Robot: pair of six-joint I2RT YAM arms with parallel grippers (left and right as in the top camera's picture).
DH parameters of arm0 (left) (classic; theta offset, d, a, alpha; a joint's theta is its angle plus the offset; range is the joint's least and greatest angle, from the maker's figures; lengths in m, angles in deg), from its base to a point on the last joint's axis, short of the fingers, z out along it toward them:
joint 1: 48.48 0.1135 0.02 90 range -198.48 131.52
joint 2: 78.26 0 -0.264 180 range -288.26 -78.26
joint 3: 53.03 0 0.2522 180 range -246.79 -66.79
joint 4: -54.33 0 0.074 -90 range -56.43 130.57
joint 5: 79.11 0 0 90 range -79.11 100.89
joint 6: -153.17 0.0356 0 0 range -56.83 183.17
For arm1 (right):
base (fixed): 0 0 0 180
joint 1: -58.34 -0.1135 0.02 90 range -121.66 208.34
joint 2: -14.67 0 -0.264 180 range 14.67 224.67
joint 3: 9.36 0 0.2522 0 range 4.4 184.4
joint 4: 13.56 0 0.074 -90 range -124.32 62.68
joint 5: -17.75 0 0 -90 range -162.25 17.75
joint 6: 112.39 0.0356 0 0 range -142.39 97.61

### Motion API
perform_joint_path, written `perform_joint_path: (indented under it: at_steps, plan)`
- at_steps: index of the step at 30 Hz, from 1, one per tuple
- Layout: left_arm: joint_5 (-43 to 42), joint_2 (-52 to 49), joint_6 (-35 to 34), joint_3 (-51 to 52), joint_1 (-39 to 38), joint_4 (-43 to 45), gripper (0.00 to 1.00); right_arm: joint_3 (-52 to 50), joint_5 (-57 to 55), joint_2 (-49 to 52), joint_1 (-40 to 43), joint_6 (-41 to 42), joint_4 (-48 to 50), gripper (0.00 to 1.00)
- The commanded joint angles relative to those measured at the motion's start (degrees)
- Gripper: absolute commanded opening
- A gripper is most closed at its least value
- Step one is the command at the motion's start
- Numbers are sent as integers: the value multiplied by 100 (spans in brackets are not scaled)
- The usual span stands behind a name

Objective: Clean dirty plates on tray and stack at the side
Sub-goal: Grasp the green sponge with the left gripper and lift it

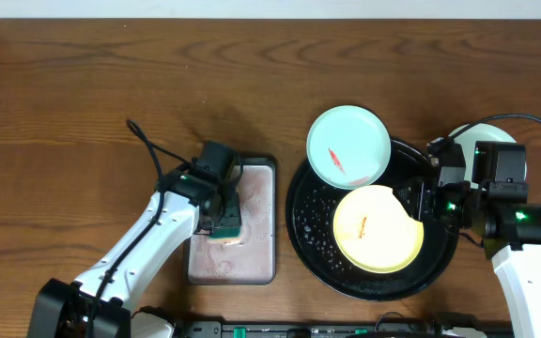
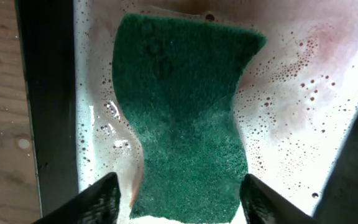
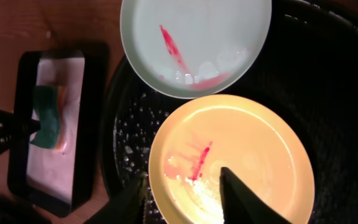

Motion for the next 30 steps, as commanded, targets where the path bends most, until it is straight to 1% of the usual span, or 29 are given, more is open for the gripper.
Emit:
perform_joint_path:
  at_steps: [1,4,7,9,11,13,15,21,22,23,26,27,30]
  plan:
    - [-37,26,15,-114,-7,-15,65,28,7,-15,-57,33,-9,40]
    - [-35,24,15,-96,-7,76,65,28,4,-15,-57,35,-11,43]
    - [11,13,15,24,-7,293,64,28,4,-15,-55,33,-24,43]
    - [11,-7,11,92,-7,426,60,28,4,-15,-55,33,-28,43]
    - [92,-44,9,127,-7,527,60,28,7,-15,-57,35,-31,43]
    - [289,-131,-11,129,-7,566,57,28,4,-15,-57,35,-52,43]
    - [275,-227,-118,129,-7,568,53,28,4,-15,-57,35,-74,43]
    - [168,-824,-428,136,-11,743,52,28,4,-15,-57,35,-96,42]
    - [55,-920,-420,136,-11,780,47,28,4,-15,-57,35,-96,42]
    - [-92,-1054,-420,136,-11,828,35,28,4,-15,-57,35,-105,41]
    - [-122,-1176,-417,133,-9,874,11,28,-39,-15,-55,31,-160,40]
    - [-122,-1172,-417,127,-4,872,8,28,-118,-15,-55,33,-173,40]
    - [-125,-1025,-400,7,7,728,8,26,-584,-9,-55,68,-251,38]
